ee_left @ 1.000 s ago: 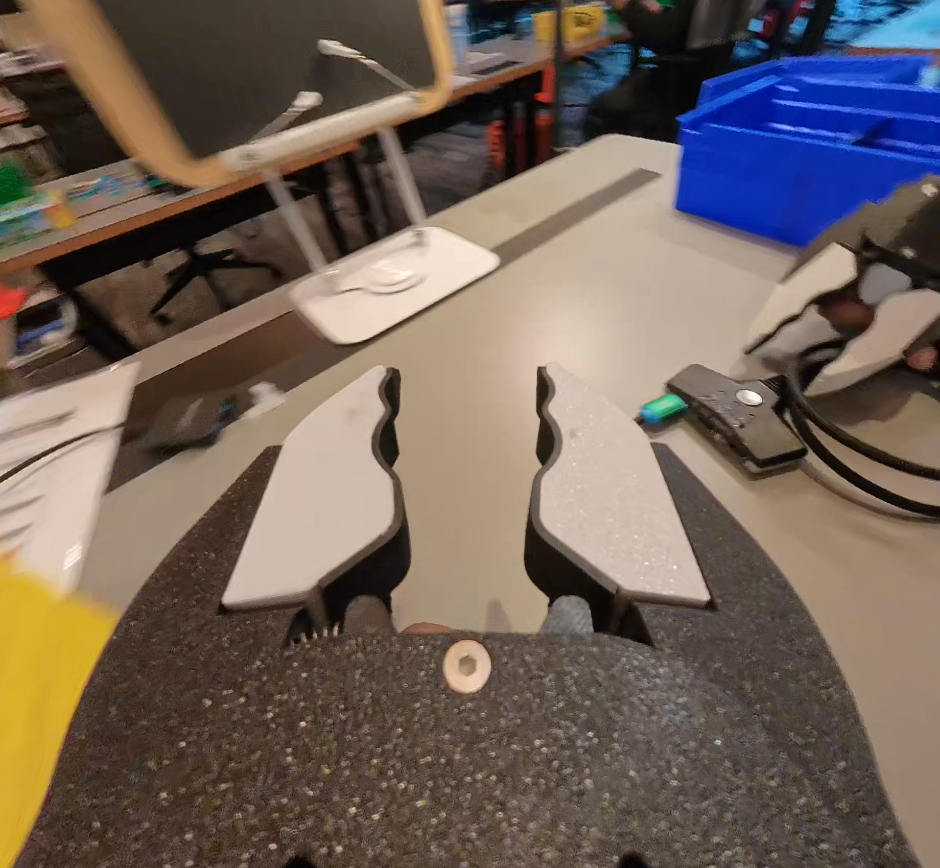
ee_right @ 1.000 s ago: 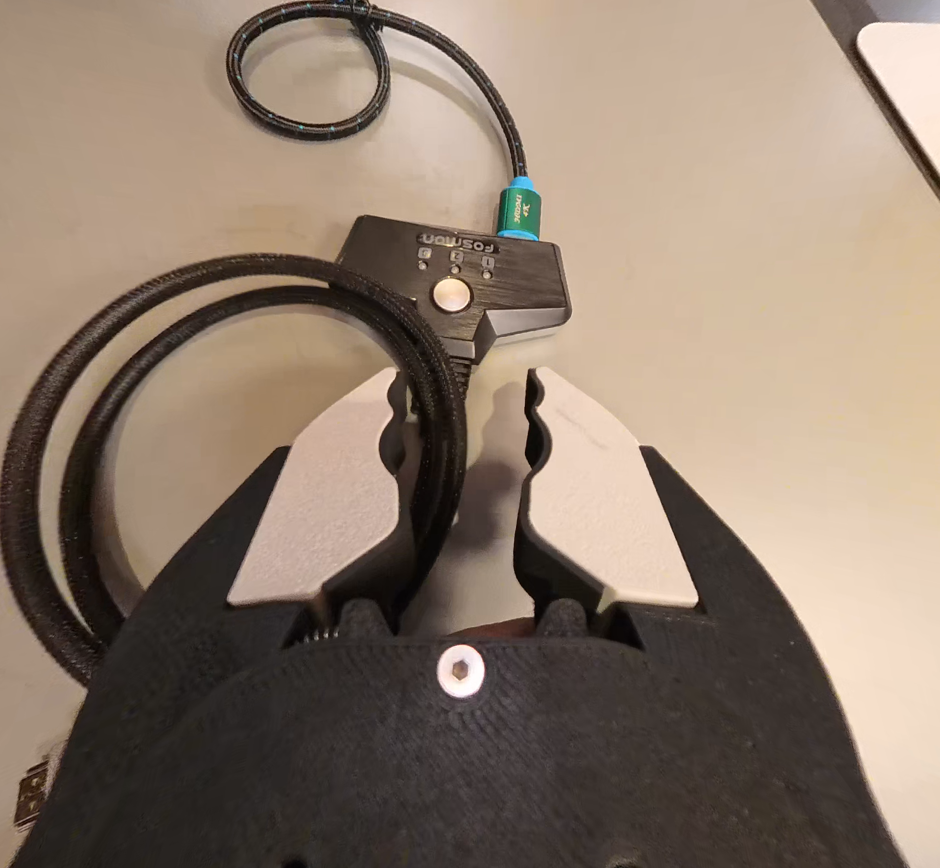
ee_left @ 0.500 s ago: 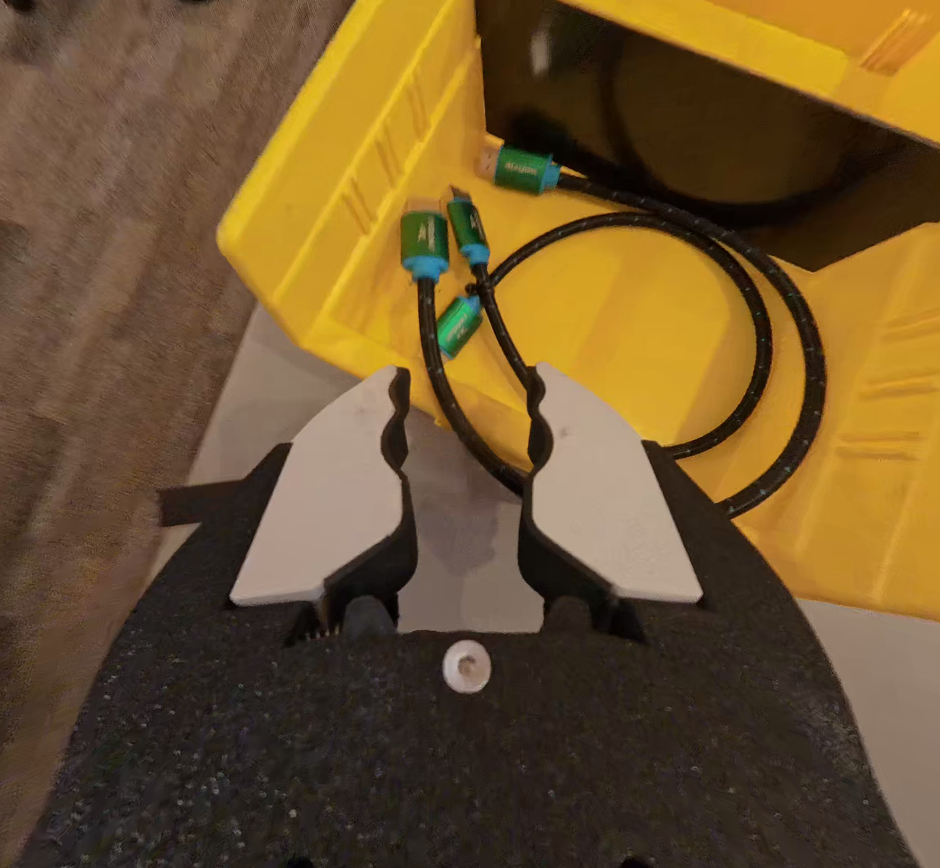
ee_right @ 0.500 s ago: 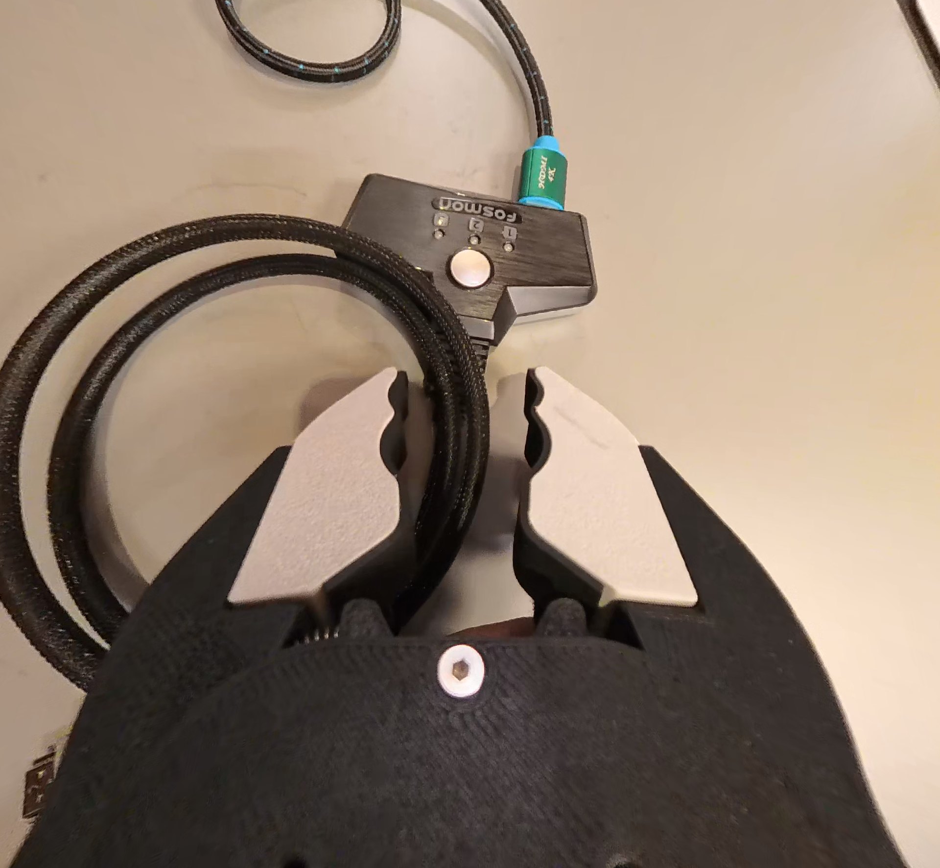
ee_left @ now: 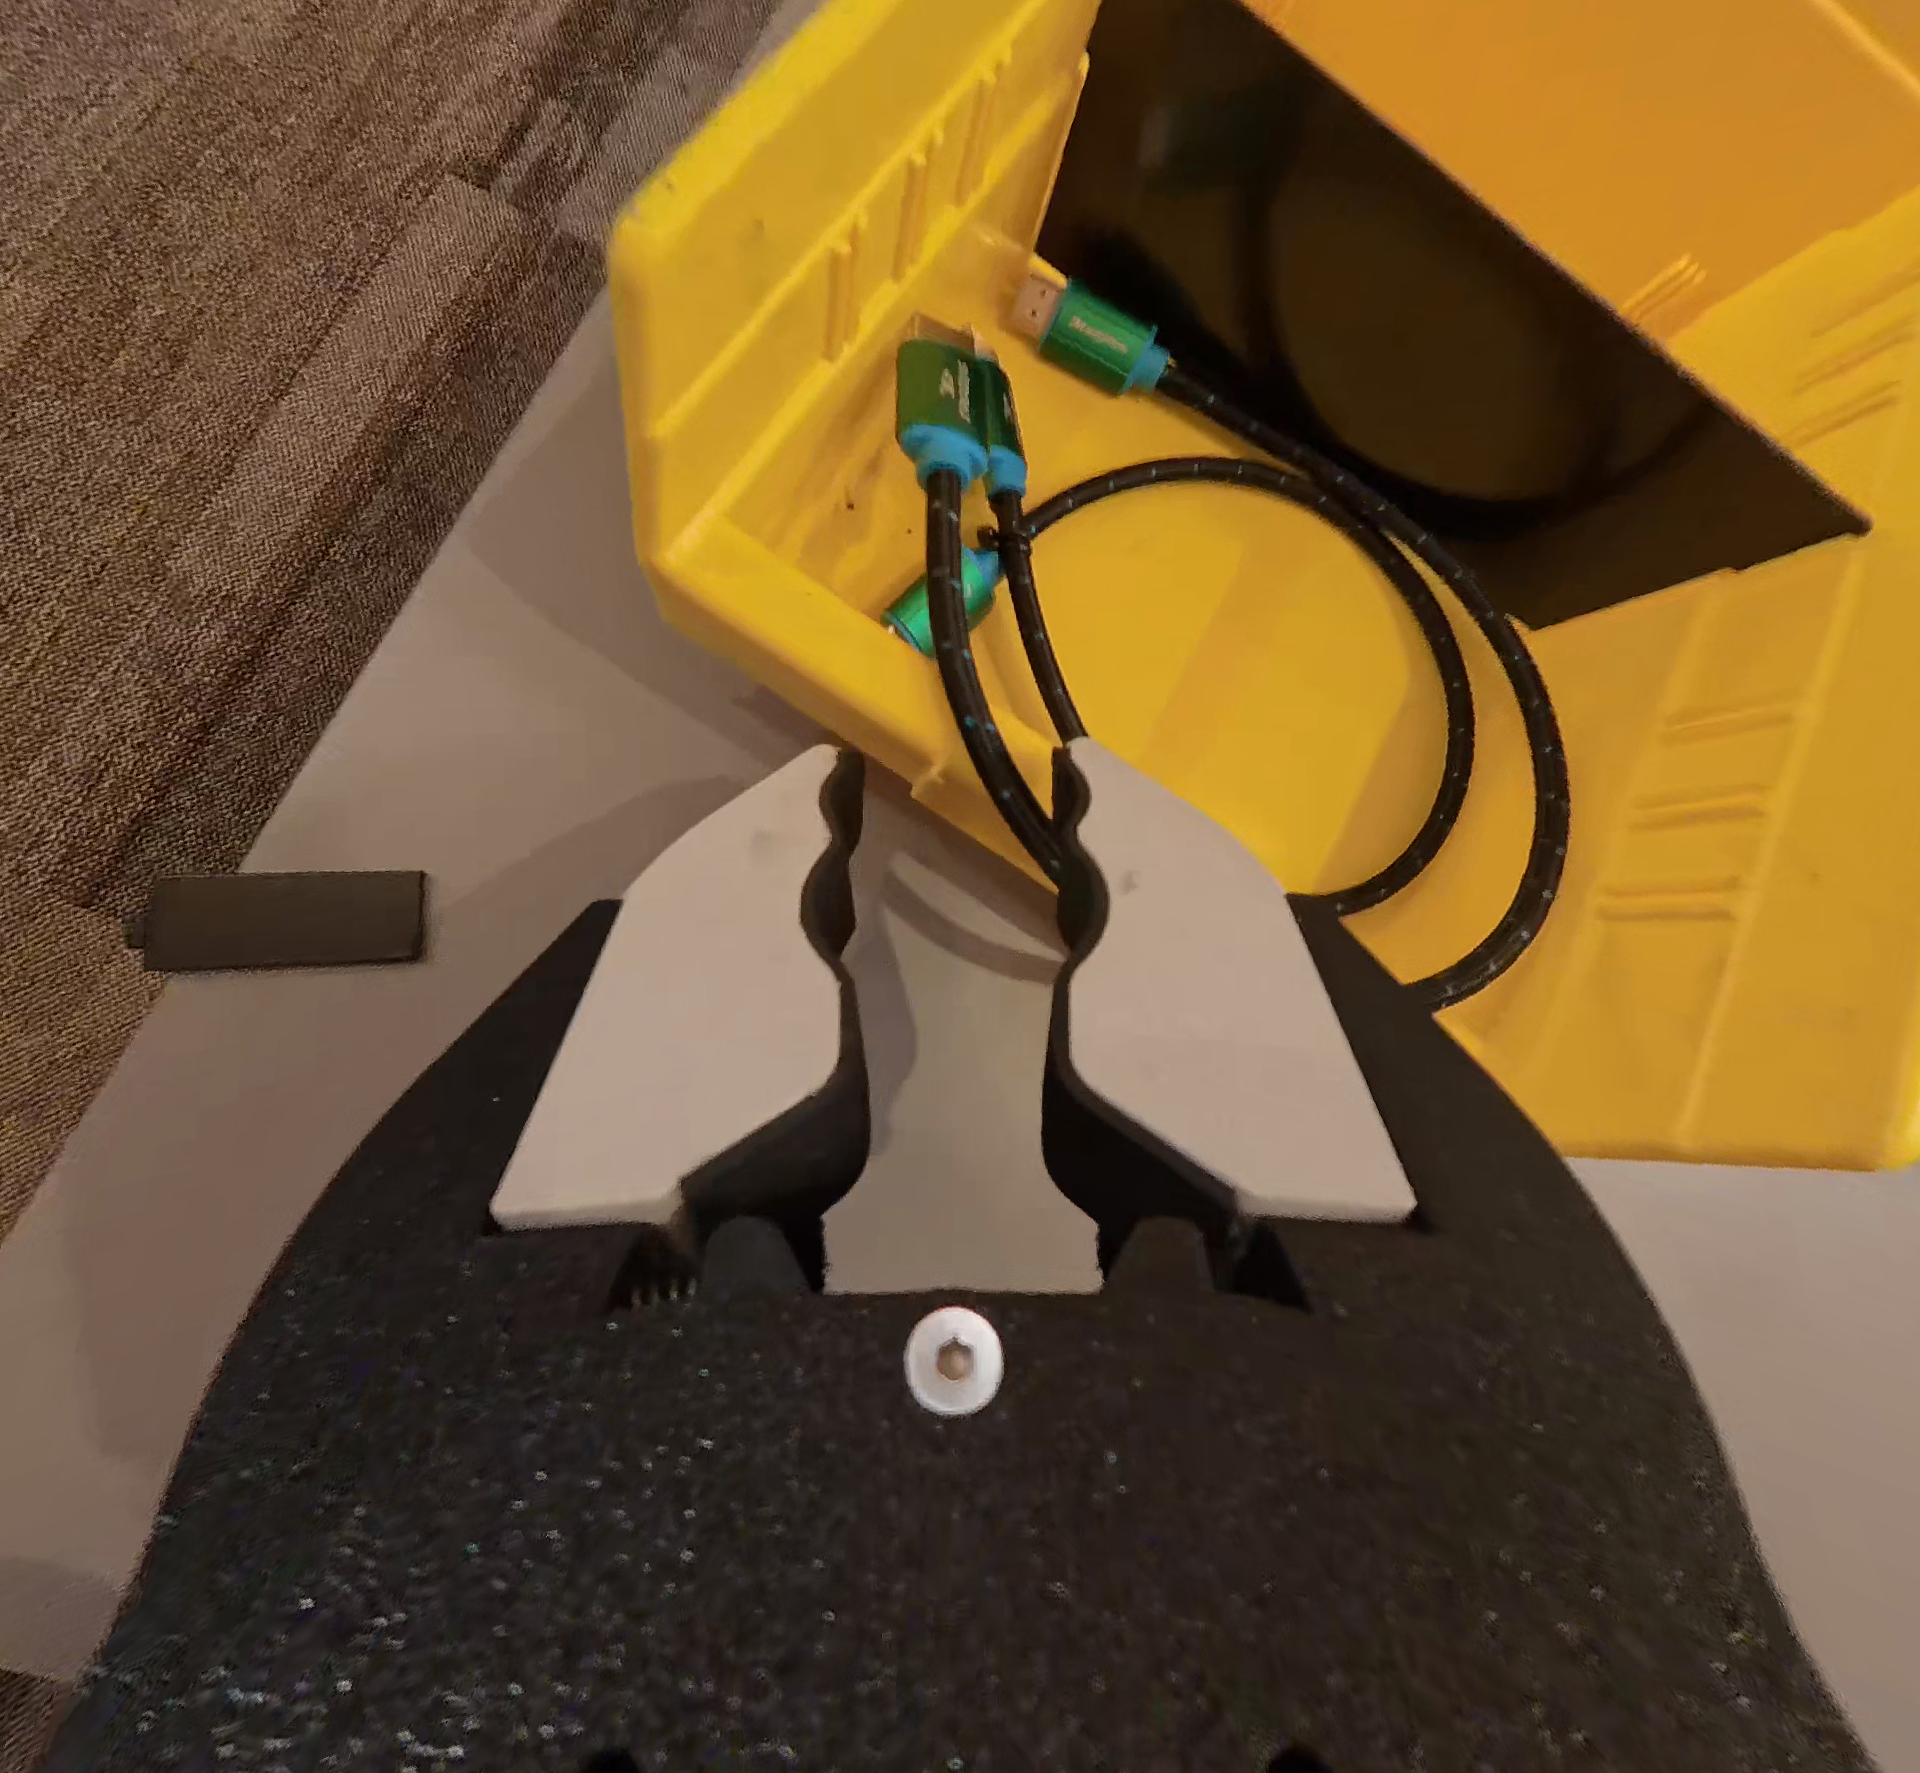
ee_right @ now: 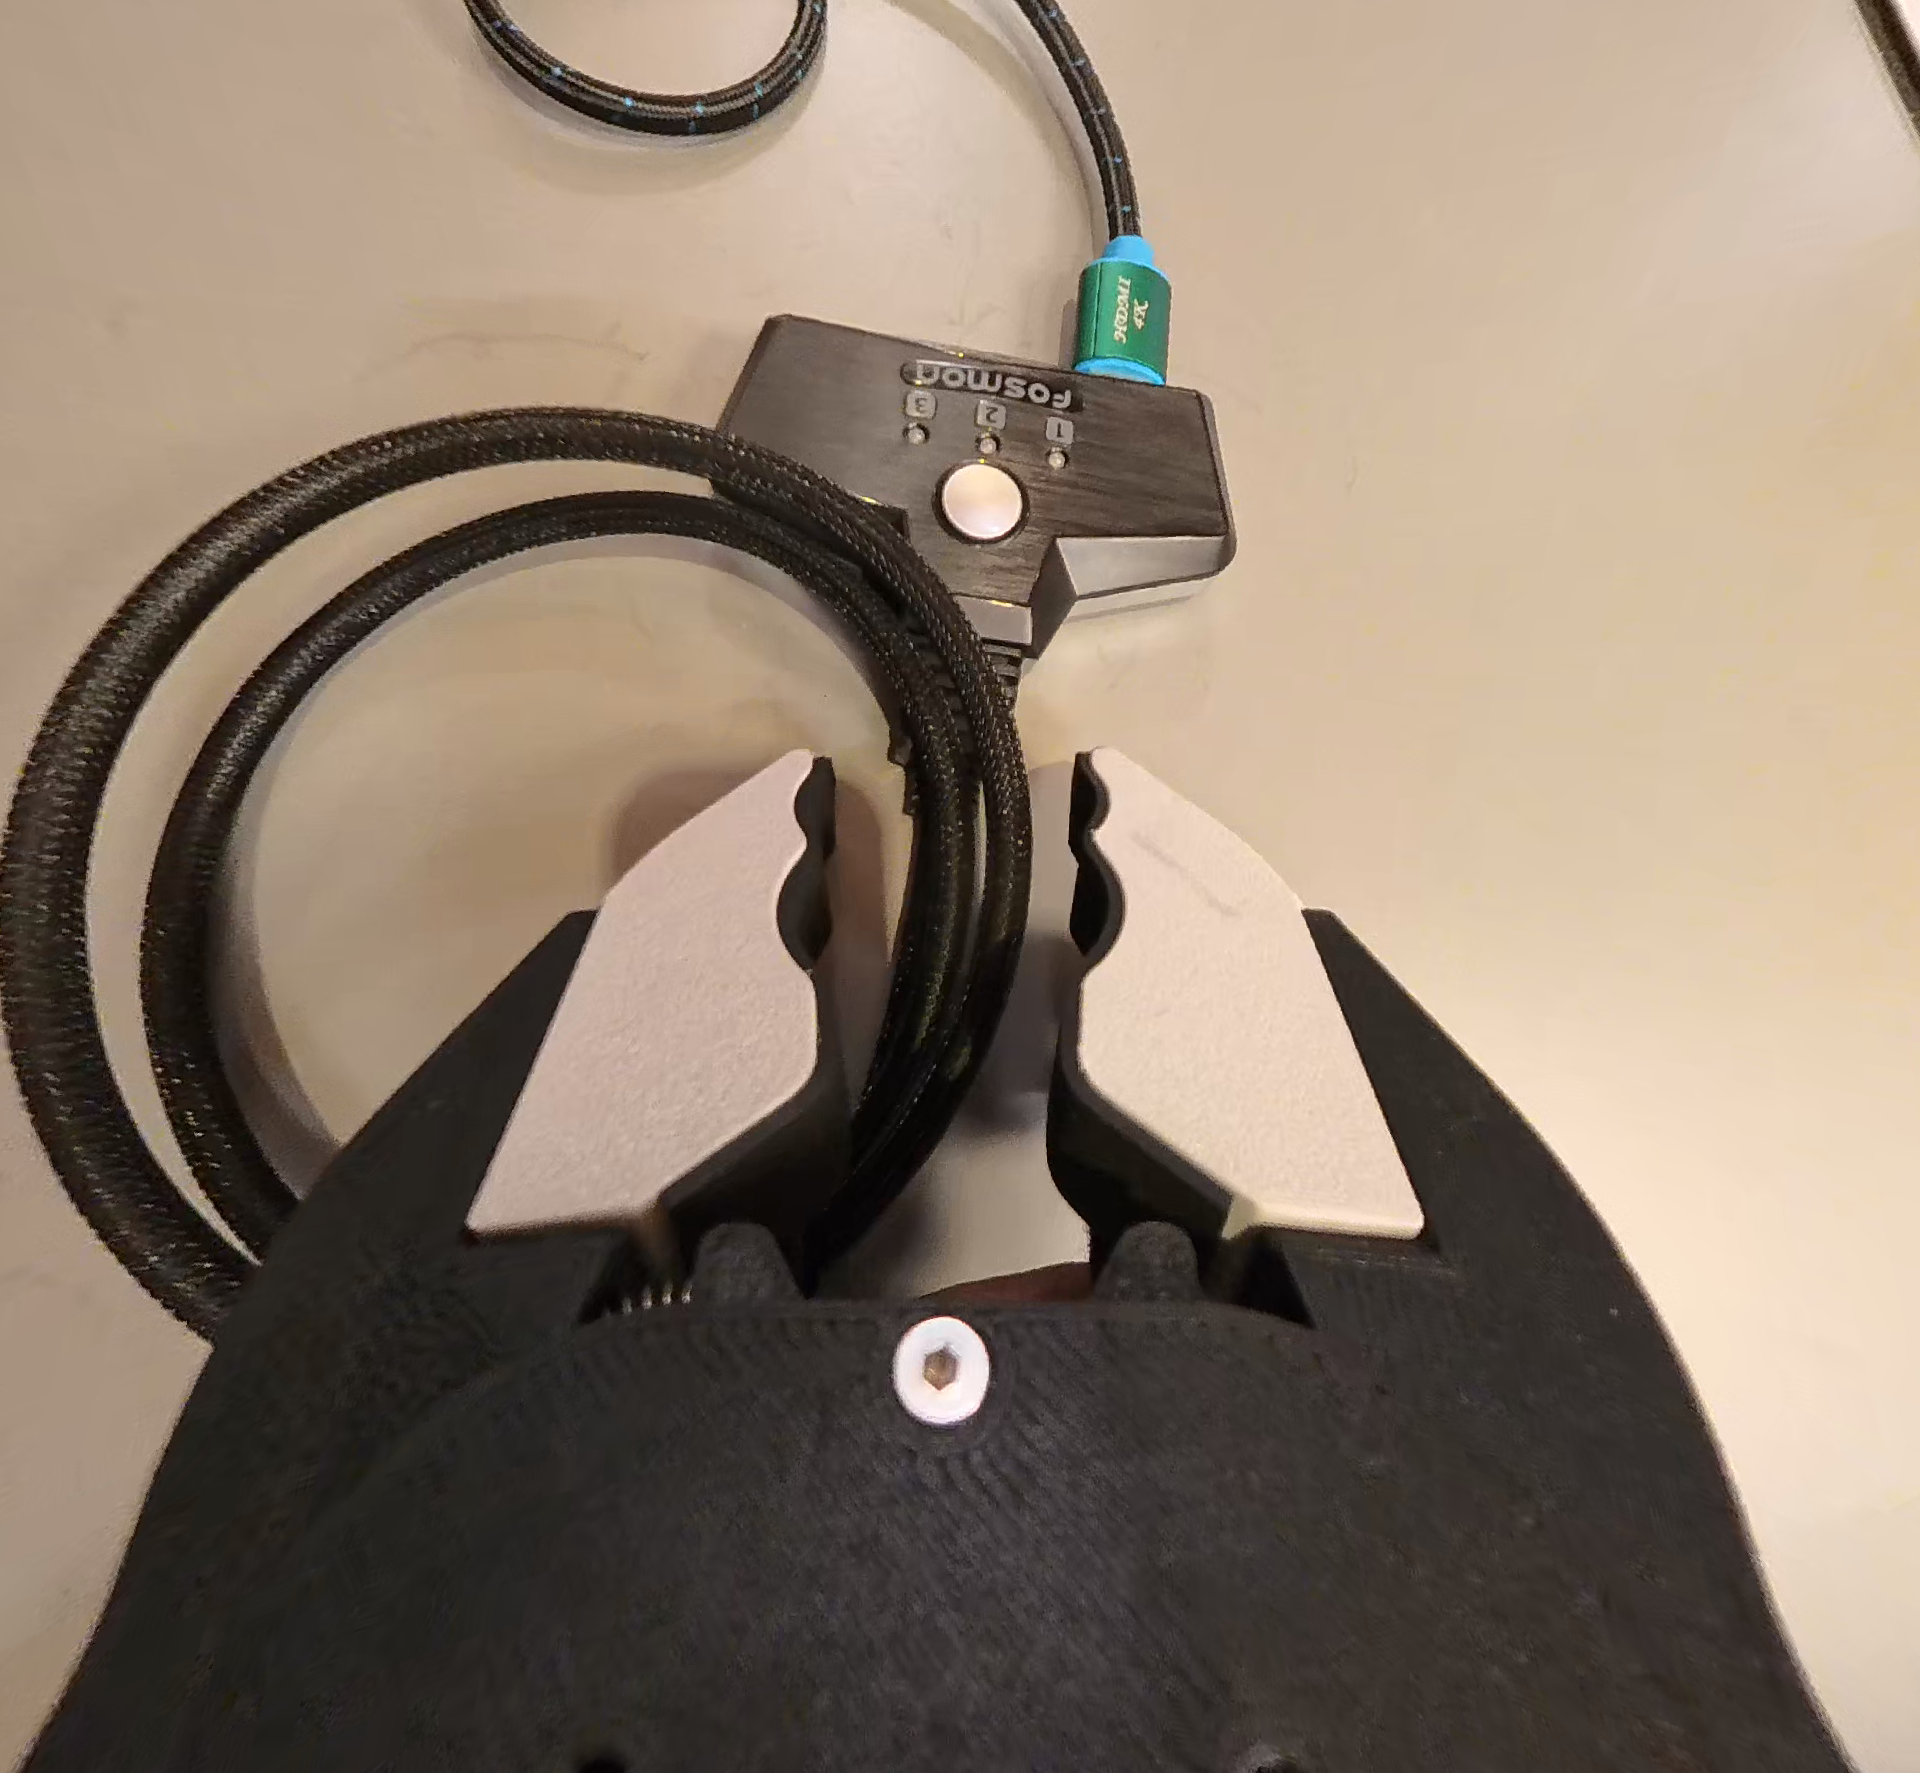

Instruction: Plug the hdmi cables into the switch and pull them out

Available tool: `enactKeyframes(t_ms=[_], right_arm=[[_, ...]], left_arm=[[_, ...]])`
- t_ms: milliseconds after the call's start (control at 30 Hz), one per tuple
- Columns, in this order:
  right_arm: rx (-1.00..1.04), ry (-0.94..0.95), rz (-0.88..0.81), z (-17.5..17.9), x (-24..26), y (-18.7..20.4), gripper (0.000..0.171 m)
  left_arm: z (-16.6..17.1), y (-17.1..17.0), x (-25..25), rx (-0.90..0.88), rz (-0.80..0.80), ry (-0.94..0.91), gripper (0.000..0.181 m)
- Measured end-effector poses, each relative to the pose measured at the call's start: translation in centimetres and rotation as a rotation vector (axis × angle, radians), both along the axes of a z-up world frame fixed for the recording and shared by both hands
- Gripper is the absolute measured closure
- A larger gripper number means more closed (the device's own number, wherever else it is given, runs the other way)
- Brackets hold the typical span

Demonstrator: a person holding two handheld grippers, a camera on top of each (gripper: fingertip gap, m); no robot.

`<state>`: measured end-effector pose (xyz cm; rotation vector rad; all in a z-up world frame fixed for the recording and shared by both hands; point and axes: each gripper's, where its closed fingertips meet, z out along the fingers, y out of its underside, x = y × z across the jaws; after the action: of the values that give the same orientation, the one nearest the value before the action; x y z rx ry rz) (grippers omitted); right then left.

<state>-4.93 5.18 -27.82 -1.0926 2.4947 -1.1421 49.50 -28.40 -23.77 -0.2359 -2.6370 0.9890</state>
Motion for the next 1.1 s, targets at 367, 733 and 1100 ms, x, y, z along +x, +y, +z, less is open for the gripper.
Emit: enactKeyframes(t_ms=[367, 733, 1100], right_arm=[[-0.004, 0.001, -0.003, 0.0, 0.0, 0.0, 0.128], [-0.01, 0.001, -0.005, 0.1, -0.1, 0.0, 0.128], [-0.041, -0.013, -0.022, 1.2, -0.4, -0.1, 0.128]], left_arm=[[7.8, 0.6, -1.4, -0.284, -0.07, -0.108, 0.173], [29.4, 6.6, -11.2, -0.878, -0.299, -0.211, 0.175], [22.7, 15.8, -28.3, -0.491, -1.039, 0.308, 0.175]])
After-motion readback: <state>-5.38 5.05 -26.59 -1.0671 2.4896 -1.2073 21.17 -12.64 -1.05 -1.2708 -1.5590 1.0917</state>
